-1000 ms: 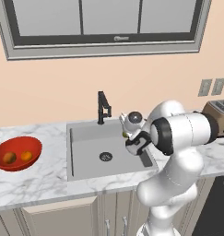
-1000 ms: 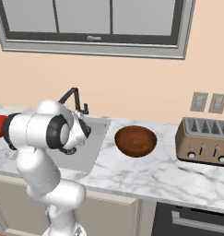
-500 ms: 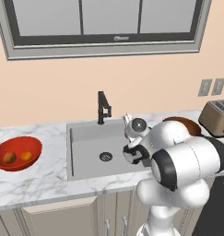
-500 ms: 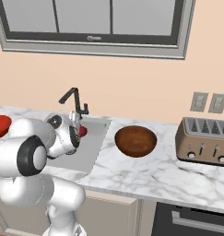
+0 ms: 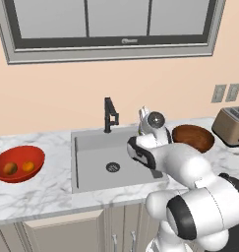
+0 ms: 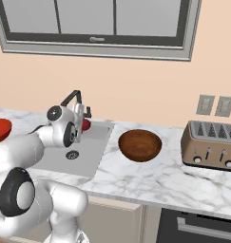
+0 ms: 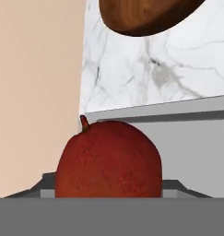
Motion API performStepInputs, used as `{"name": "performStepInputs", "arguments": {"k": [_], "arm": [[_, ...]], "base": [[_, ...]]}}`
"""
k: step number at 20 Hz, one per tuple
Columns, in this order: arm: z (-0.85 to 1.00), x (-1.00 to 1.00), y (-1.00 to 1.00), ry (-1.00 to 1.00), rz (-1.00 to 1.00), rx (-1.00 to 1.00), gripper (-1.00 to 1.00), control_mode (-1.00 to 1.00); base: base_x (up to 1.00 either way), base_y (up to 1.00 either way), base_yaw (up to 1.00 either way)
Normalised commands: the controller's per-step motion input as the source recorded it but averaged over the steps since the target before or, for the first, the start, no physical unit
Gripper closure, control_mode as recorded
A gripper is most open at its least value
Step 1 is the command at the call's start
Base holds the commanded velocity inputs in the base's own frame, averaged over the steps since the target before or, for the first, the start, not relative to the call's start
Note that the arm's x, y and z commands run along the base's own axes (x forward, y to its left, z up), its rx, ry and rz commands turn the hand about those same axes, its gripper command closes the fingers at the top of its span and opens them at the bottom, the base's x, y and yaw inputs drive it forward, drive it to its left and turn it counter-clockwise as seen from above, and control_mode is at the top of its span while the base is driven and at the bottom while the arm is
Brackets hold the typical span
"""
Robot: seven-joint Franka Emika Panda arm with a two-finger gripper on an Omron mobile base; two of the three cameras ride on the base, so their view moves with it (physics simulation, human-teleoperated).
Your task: Pick the tangerines from the cabinet and place them in one bowl. Pick the mango from the sink and place it in the other bowl.
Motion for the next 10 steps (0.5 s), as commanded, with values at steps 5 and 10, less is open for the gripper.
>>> {"name": "performStepInputs", "arguments": {"k": [5, 10], "arm": [[0.8, -0.14, -0.15, 0.11, -0.08, 0.02, 1.0, -1.0], [0.74, -0.21, -0.15, 0.1, -0.08, 0.02, 1.0, -1.0]], "base": [[0.0, 0.0, 0.0], [0.0, 0.0, 0.0]]}}
